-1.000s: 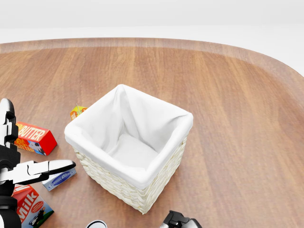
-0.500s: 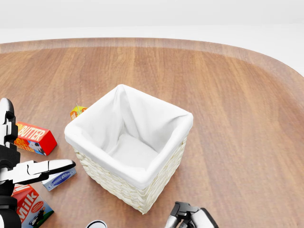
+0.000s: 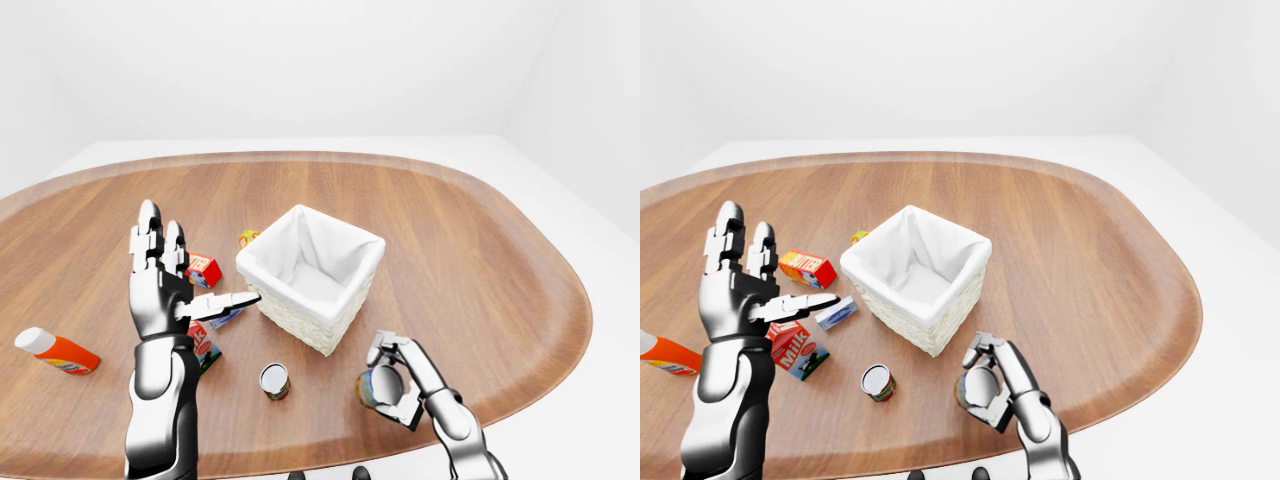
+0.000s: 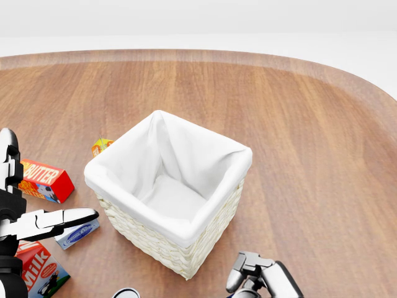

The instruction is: Pick up the alphabet soup, and put it in the basket.

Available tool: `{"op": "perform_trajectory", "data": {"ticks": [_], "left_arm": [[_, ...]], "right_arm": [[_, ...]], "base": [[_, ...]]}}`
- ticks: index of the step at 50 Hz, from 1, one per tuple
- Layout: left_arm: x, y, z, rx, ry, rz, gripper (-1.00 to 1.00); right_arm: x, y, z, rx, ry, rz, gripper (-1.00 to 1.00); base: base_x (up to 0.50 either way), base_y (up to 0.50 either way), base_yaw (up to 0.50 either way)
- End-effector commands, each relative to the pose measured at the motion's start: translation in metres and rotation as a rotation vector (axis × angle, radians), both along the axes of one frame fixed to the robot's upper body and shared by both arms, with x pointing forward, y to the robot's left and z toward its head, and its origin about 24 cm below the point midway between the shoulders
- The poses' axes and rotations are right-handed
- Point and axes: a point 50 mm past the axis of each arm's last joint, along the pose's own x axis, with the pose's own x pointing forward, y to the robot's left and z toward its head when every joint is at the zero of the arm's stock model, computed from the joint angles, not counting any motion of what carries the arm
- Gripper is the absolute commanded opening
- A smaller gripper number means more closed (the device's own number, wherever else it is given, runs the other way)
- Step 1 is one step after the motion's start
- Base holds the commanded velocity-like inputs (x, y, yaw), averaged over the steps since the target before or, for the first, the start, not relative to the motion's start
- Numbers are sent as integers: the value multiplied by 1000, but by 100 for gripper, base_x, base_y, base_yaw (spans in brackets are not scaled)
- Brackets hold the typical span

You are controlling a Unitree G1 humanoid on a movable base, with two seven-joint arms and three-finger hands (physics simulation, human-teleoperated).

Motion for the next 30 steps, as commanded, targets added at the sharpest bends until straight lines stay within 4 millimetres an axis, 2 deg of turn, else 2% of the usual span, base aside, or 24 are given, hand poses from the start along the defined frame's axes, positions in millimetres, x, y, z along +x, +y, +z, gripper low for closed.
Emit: {"op": "perform_trajectory", "data": {"ticks": [1,30], "left_arm": [[0,0,0,1,-2,-1,100],[-1,-1,0,1,0,-3,100]], "right_arm": [[1,-4,19,18,-57,-22,-100],[-10,-2,87,73,-299,9,-100]], "base": [[0,0,0],[0,0,0]]}}
